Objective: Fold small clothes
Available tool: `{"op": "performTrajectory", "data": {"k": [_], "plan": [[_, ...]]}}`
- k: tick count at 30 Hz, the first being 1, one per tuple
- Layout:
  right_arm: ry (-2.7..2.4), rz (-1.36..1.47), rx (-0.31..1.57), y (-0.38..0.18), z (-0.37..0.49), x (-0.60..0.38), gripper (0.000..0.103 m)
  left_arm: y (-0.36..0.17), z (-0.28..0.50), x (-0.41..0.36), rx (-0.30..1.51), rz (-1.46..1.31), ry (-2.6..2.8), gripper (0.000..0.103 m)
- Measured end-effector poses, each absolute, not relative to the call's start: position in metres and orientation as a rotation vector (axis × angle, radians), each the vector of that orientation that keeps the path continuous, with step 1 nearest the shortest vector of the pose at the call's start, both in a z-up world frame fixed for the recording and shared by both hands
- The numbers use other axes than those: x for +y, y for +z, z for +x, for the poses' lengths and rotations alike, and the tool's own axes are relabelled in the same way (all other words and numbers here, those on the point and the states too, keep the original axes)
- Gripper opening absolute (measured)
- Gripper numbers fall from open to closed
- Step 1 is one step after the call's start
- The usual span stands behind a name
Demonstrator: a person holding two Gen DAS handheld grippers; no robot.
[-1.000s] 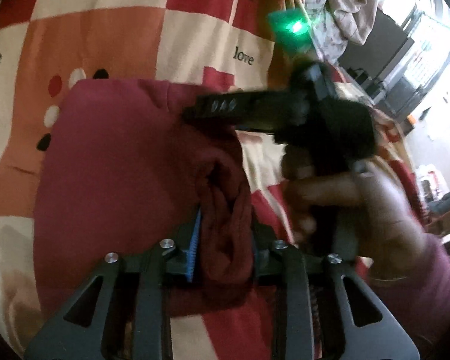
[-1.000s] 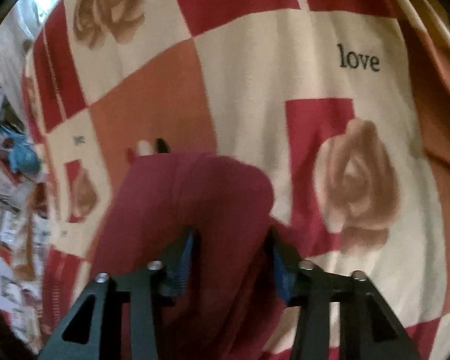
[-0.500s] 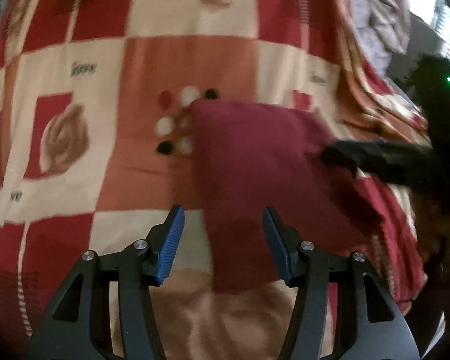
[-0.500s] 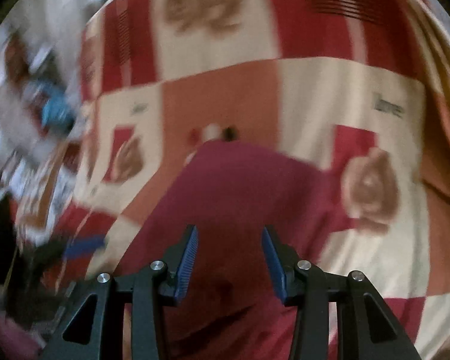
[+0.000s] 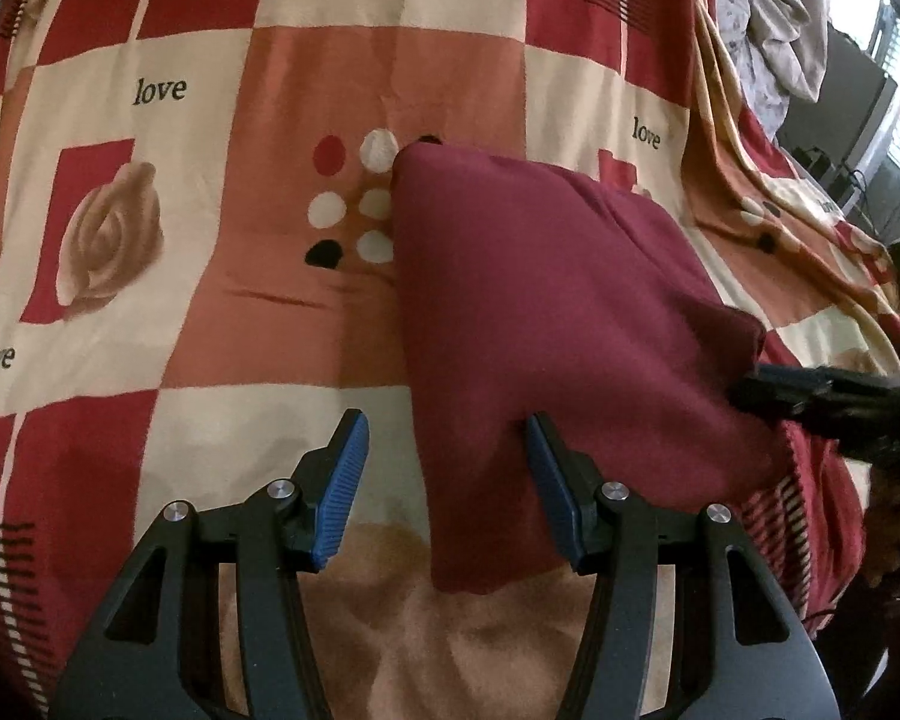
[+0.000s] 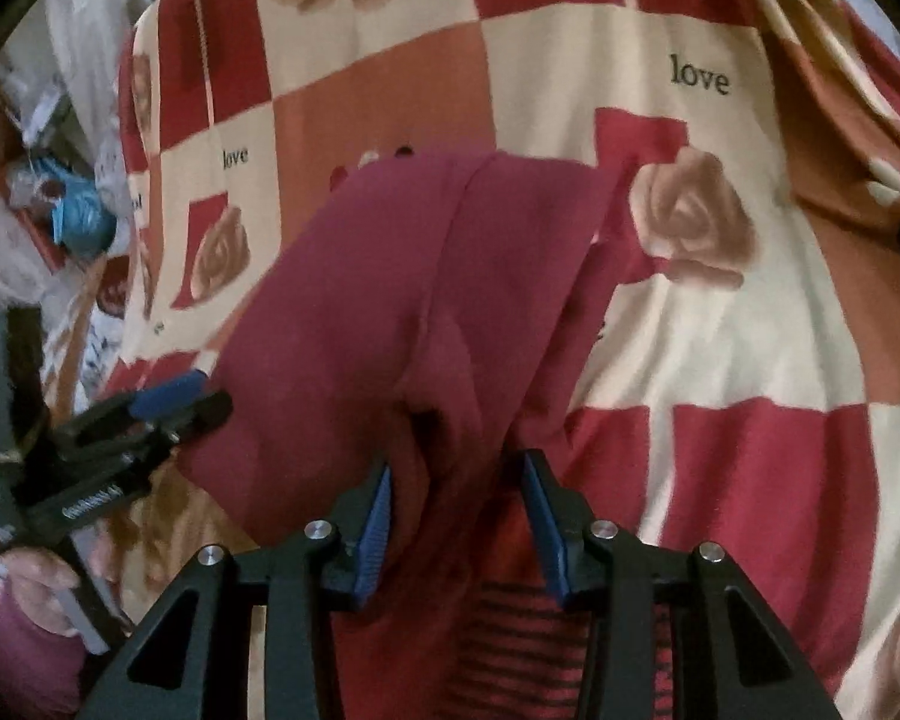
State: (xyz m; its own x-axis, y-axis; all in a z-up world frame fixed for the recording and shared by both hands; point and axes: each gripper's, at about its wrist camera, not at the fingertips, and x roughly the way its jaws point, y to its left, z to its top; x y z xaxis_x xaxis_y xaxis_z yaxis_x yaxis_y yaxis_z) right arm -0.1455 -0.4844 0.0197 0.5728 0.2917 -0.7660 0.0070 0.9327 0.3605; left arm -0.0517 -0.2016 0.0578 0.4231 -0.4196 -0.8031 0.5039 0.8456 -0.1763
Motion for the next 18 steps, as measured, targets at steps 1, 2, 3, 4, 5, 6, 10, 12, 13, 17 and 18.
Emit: {"op": "performTrajectory", "data": {"k": [1, 2, 3, 4, 5, 6, 10, 12, 13, 17, 18], "plan": [[0.162, 0.332, 0.938, 0.027, -0.148, -0.483, 0.04, 0.057, -0.051, -0.202, 0.973, 0.099, -0.577, 0.054], [0.147, 0.317, 0.919, 0.036, -0.152, -0.482, 0.04, 0.058, -0.051, -0.202, 0.972, 0.102, -0.576, 0.054], [0.136, 0.309, 0.901, 0.043, -0.154, -0.481, 0.042, 0.058, -0.051, -0.203, 0.97, 0.103, -0.575, 0.054], [0.124, 0.304, 0.868, 0.053, -0.158, -0.48, 0.042, 0.058, -0.051, -0.204, 0.969, 0.105, -0.574, 0.054], [0.12, 0.302, 0.838, 0.061, -0.159, -0.479, 0.043, 0.058, -0.051, -0.204, 0.967, 0.107, -0.572, 0.054], [0.122, 0.299, 0.811, 0.067, -0.16, -0.475, 0.044, 0.058, -0.051, -0.205, 0.966, 0.108, -0.57, 0.054], [0.171, 0.295, 0.804, 0.067, -0.147, -0.457, 0.044, 0.057, -0.052, -0.206, 0.958, 0.112, -0.56, 0.056], [0.174, 0.289, 0.824, 0.058, -0.14, -0.45, 0.044, 0.057, -0.052, -0.207, 0.952, 0.118, -0.552, 0.058], [0.169, 0.284, 0.828, 0.054, -0.138, -0.449, 0.044, 0.057, -0.053, -0.207, 0.952, 0.117, -0.551, 0.058], [0.098, 0.244, 0.911, 0.026, -0.135, -0.451, 0.044, 0.056, -0.053, -0.207, 0.952, 0.118, -0.551, 0.061], [0.095, 0.243, 0.916, 0.021, -0.136, -0.451, 0.044, 0.056, -0.053, -0.208, 0.951, 0.12, -0.551, 0.061]]}}
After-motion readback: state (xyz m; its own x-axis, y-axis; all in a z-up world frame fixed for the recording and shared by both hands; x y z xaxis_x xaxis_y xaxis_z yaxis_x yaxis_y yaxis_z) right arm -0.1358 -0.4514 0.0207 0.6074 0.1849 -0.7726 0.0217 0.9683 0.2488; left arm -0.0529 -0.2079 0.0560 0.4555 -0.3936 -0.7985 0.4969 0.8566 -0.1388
